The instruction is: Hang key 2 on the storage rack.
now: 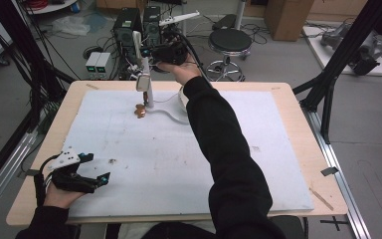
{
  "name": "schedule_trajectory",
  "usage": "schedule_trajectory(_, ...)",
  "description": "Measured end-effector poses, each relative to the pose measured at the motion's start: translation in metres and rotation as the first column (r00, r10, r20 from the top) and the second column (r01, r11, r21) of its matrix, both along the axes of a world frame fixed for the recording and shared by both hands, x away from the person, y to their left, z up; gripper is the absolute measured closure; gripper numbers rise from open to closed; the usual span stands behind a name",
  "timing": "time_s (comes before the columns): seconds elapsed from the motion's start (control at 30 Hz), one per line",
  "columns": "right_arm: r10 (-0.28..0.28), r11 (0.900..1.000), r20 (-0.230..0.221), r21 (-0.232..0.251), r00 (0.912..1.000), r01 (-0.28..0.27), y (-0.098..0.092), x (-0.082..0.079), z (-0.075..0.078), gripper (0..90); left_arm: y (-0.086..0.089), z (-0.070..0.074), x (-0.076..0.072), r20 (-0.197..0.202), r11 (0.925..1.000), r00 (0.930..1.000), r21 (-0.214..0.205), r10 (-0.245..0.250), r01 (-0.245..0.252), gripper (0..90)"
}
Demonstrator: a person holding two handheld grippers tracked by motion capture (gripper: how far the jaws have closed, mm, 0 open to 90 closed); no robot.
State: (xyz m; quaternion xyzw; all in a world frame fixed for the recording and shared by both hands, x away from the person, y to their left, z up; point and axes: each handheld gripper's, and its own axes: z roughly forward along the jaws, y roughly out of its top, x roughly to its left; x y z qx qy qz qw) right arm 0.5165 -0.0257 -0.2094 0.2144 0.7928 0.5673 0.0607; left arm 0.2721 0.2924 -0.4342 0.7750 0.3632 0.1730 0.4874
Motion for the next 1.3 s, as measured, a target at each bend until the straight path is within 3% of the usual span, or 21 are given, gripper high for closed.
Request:
schedule_trajectory(0.37, -0.032, 0.9994, -0.036, 0.010, 0.9988, 0.033, -0.008, 0.012, -0.014, 86.9, 0.000, 0.000, 0.000, -0.003, 1.0000, 1.0000, 0.001, -0.001, 0.001, 1.7)
schedule_trajectory(0.8, -0.018, 0.9996, -0.018, 0.022, 0.9997, 0.018, 0.001, 0.012, -0.014, 86.9, 0.001, -0.001, 0.000, -0.005, 1.0000, 1.0000, 0.001, -0.005, 0.005, 1.7)
schedule_trajectory(1.03, -0.055, 0.9984, -0.023, 0.013, 0.9982, 0.056, 0.003, 0.020, -0.015, 86.9, 0.001, -0.001, 0.000, -0.005, 1.0000, 1.0000, 0.000, -0.007, 0.007, 1.7)
schedule_trajectory(1.3, -0.115, 0.9933, -0.055, -0.014, 0.9918, 0.115, 0.001, 0.026, -0.029, 86.8, 0.001, -0.001, 0.000, -0.004, 1.0000, 1.0000, 0.000, -0.007, 0.007, 1.7)
